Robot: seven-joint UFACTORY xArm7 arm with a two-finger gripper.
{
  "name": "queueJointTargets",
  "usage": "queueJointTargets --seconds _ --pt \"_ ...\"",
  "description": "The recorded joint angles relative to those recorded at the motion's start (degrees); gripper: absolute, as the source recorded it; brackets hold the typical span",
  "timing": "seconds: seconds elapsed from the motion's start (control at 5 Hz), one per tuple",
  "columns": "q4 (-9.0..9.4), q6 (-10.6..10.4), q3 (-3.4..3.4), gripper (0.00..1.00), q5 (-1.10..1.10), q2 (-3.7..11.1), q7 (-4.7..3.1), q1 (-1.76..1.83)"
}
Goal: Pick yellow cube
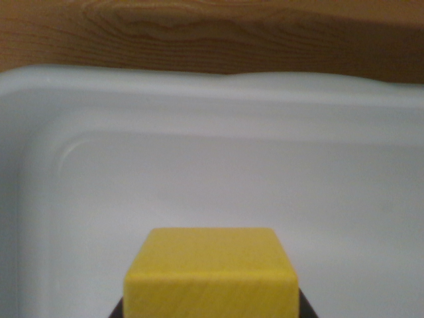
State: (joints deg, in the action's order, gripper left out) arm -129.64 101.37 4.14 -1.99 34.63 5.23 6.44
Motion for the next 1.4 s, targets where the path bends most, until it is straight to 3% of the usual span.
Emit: queueJointTargets --seconds 0.2,0.4,0.6,0.8,1.0,1.2,1.4 --pt "-1.95 2.04 0.02 1.0 0.01 -0.09 -0.02 0.04" --pt "-1.95 2.04 0.02 1.0 0.01 -0.09 -0.02 0.04" --pt "-3.65 3.81 0.03 1.0 0.03 -0.16 -0.03 0.08" --pt "-3.65 3.81 0.03 1.0 0.03 -0.16 -0.03 0.08" --pt "-5.25 5.48 0.04 1.0 0.04 -0.23 -0.04 0.11" --pt "-5.25 5.48 0.04 1.0 0.04 -0.23 -0.04 0.11" --pt "-6.61 6.9 0.05 1.0 0.05 -0.29 -0.05 0.14"
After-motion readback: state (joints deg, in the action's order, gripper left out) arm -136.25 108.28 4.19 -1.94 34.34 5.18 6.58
